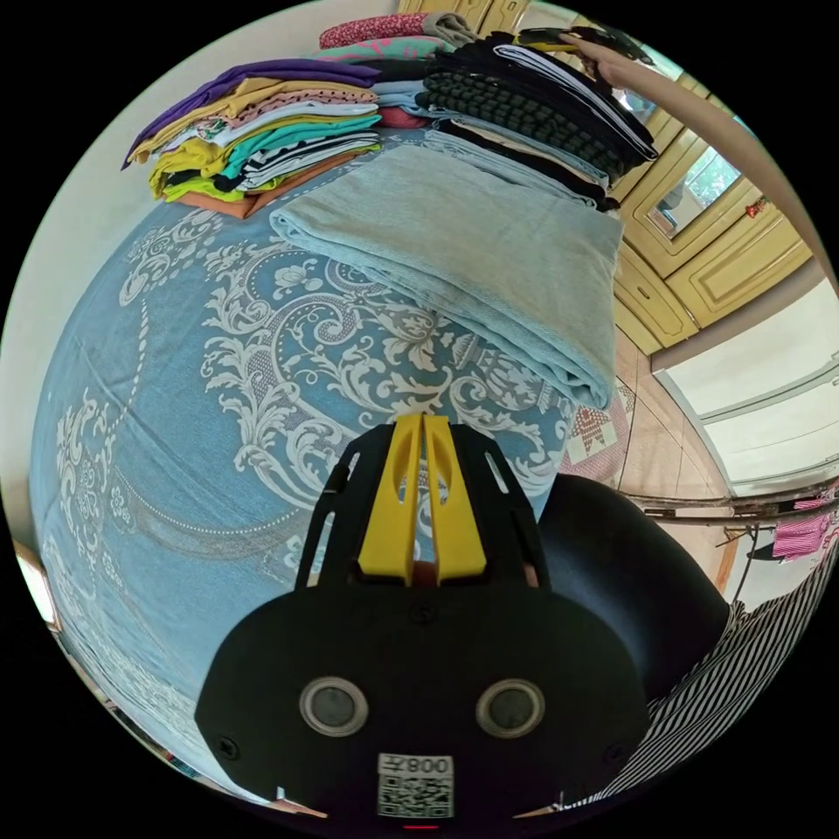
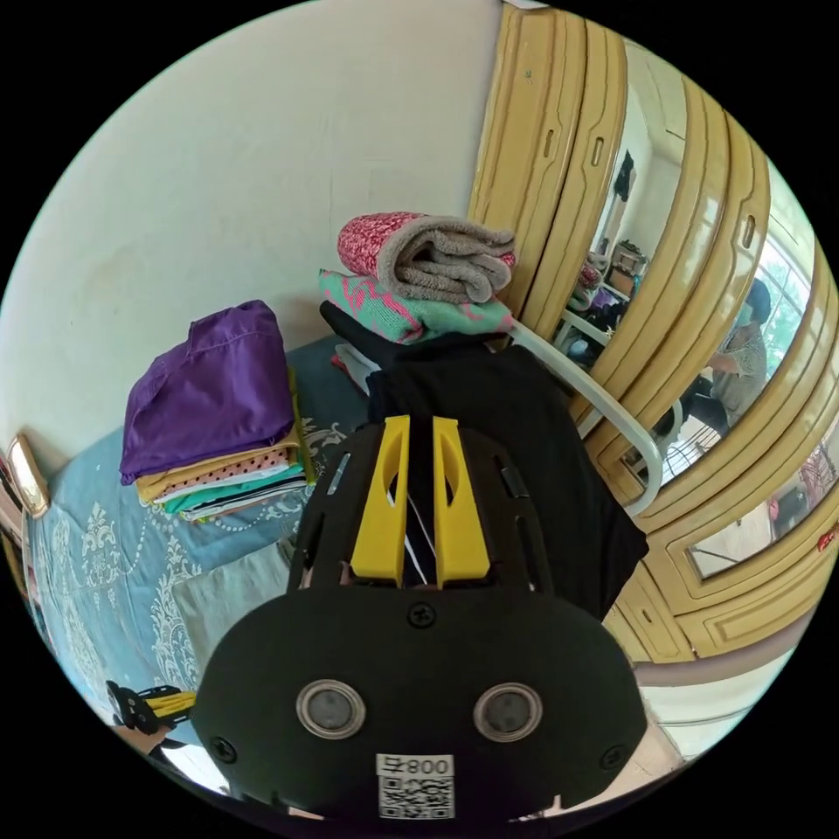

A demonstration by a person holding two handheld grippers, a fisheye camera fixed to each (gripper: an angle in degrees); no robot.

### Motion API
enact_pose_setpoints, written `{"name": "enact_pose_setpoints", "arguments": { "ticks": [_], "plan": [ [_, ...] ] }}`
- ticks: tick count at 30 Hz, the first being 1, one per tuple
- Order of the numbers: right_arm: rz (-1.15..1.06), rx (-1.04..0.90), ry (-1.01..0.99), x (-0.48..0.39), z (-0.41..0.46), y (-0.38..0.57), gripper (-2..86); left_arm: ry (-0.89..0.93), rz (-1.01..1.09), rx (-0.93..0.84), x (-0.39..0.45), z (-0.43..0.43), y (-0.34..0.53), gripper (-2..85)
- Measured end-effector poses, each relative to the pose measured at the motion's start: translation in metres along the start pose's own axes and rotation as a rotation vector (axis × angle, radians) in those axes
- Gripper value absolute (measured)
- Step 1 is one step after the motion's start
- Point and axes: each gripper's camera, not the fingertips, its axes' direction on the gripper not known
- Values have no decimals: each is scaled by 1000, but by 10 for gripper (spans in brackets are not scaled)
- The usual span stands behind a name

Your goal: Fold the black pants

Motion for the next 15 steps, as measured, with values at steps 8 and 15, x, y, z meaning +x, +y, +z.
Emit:
{"name": "enact_pose_setpoints", "arguments": {
  "ticks": [8, 15],
  "plan": [
    [122, 137, -217, 93, -74, 13, 16, 116, -41, 81, -23, -8, 68, 2],
    [180, 273, -491, 164, -159, 28, 13, 155, -56, 211, -38, -46, 146, 2]
  ]
}}
